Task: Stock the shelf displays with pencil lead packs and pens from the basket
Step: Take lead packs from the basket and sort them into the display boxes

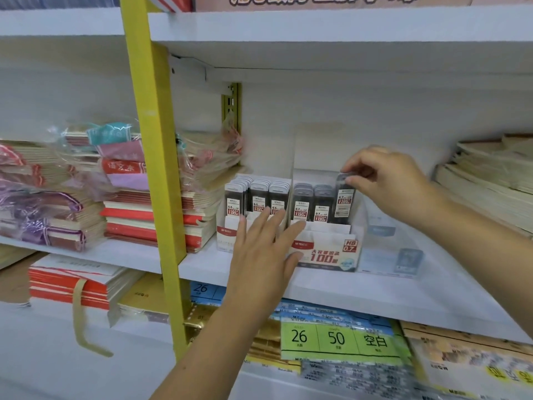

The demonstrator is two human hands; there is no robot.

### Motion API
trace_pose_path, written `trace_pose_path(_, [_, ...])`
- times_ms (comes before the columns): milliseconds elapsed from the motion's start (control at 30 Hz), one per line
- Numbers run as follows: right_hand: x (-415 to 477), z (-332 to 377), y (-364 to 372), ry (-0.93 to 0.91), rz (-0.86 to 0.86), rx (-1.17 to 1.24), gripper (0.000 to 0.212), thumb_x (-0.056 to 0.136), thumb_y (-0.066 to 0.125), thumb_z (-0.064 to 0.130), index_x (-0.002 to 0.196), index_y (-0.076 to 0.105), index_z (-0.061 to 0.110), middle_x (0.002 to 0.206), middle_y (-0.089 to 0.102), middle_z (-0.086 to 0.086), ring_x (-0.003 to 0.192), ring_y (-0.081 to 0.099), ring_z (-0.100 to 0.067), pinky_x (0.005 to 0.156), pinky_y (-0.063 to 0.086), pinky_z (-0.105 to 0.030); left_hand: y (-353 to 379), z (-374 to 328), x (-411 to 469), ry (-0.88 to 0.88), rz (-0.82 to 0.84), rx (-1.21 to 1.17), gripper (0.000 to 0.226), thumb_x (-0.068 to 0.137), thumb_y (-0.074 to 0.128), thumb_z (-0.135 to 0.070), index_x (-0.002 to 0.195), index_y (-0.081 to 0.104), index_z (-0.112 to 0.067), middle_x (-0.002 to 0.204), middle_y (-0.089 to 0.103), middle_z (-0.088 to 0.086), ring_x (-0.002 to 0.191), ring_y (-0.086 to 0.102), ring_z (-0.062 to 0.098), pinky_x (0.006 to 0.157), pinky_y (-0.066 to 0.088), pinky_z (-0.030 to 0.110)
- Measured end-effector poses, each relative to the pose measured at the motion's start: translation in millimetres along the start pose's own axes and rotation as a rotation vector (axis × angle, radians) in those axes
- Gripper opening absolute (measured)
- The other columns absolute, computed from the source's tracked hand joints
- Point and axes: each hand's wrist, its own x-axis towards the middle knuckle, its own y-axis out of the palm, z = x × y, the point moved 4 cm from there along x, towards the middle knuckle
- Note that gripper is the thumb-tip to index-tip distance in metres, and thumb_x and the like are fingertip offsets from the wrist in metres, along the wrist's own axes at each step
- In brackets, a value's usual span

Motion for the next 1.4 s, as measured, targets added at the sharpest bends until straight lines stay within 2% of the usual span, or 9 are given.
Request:
trace_pose_path(233, [13, -21, 19, 0.126, 0.099, -0.100, 0.008, 0.087, 0.069, 0.028, 0.093, 0.075, 0.026, 0.090, 0.055, 0.009, 0.098, 0.040, -0.013, 0.080, 0.031, -0.029, 5, 0, 1, 0.023, -0.054, 0.009, 0.048, 0.096, 0.062, -0.034, 0.142, 0.050, -0.031, 0.154, 0.048, 0.001, 0.147, 0.035, 0.025, 0.122, 0.007, 0.048])
trace_pose_path(433, [-4, -15, 14, 0.113, 0.075, -0.188, 0.030, 0.097, 0.057, 0.026, 0.124, 0.066, 0.021, 0.111, 0.059, -0.003, 0.112, 0.039, -0.021, 0.093, 0.030, -0.029, 1, -2, 2, 0.020, -0.043, -0.073, 0.049, 0.100, 0.055, -0.032, 0.148, 0.044, -0.032, 0.159, 0.039, -0.002, 0.153, 0.022, 0.021, 0.124, -0.004, 0.040])
trace_pose_path(567, [-60, 30, -8, 0.050, -0.196, 0.211, 0.021, 0.097, 0.055, 0.021, 0.112, 0.068, 0.026, 0.091, 0.060, 0.017, 0.086, 0.050, -0.001, 0.078, 0.040, -0.013, -13, -4, -22, 0.034, -0.256, -0.170, 0.041, 0.097, 0.061, -0.020, 0.138, 0.057, -0.018, 0.144, 0.056, 0.004, 0.141, 0.042, 0.024, 0.122, 0.019, 0.031])
trace_pose_path(667, [-124, 56, 17, 0.164, -0.094, 0.704, 0.014, 0.092, 0.057, 0.029, 0.095, 0.069, 0.036, 0.078, 0.067, 0.009, 0.069, 0.059, -0.005, 0.062, 0.048, -0.014, -7, 1, -77, -0.008, -0.496, -0.280, 0.026, 0.094, 0.054, -0.016, 0.117, 0.066, -0.013, 0.109, 0.068, 0.000, 0.104, 0.055, 0.017, 0.101, 0.030, 0.010])
trace_pose_path(800, [-249, 51, 143, 0.464, 0.426, 0.706, 0.012, 0.095, 0.057, 0.032, 0.092, 0.068, 0.030, 0.076, 0.065, 0.007, 0.064, 0.058, -0.002, 0.057, 0.043, -0.010, 78, 25, -213, -0.332, -0.089, -0.398, 0.023, 0.096, 0.051, -0.017, 0.116, 0.063, -0.019, 0.101, 0.057, -0.009, 0.086, 0.055, 0.014, 0.077, 0.046, 0.023])
trace_pose_path(933, [-416, 20, 269, 0.745, 1.009, 0.366, 0.026, 0.097, 0.054, 0.035, 0.112, 0.061, 0.015, 0.108, 0.062, 0.005, 0.096, 0.058, -0.012, 0.078, 0.044, -0.024, 166, 55, -360, -0.697, 0.552, -0.421, 0.035, 0.097, 0.061, -0.020, 0.132, 0.057, -0.019, 0.127, 0.059, 0.003, 0.111, 0.059, 0.021, 0.090, 0.044, 0.029])
trace_pose_path(1100, [-534, 17, 318, 0.979, 1.054, 0.329, 0.047, 0.095, 0.060, 0.029, 0.138, 0.049, 0.016, 0.150, 0.042, -0.013, 0.140, 0.035, -0.029, 0.108, 0.033, -0.033, 207, 77, -452, -0.925, 0.891, -0.379, 0.060, 0.092, 0.070, -0.032, 0.146, 0.046, -0.017, 0.143, 0.055, 0.006, 0.119, 0.058, 0.020, 0.089, 0.040, 0.023])
trace_pose_path(1233, [-543, 13, 347, 1.005, 1.006, 0.366, 0.057, 0.094, 0.062, 0.033, 0.144, 0.041, 0.018, 0.150, 0.042, -0.007, 0.137, 0.038, -0.025, 0.102, 0.027, -0.024, 233, 75, -456, -0.882, 0.926, -0.386, 0.070, 0.094, 0.068, -0.034, 0.153, 0.036, -0.014, 0.157, 0.041, 0.008, 0.143, 0.039, 0.026, 0.116, 0.034, 0.039])
trace_pose_path(1400, [-555, 19, 383, 1.000, 1.087, 0.194, 0.073, 0.090, 0.059, 0.052, 0.149, 0.029, 0.022, 0.154, 0.026, -0.009, 0.141, 0.029, -0.030, 0.114, 0.029, -0.041, 263, 72, -446, -0.944, 0.941, -0.259, 0.069, 0.099, 0.056, -0.042, 0.155, 0.030, -0.011, 0.157, 0.040, 0.012, 0.144, 0.036, 0.030, 0.119, 0.028, 0.041])
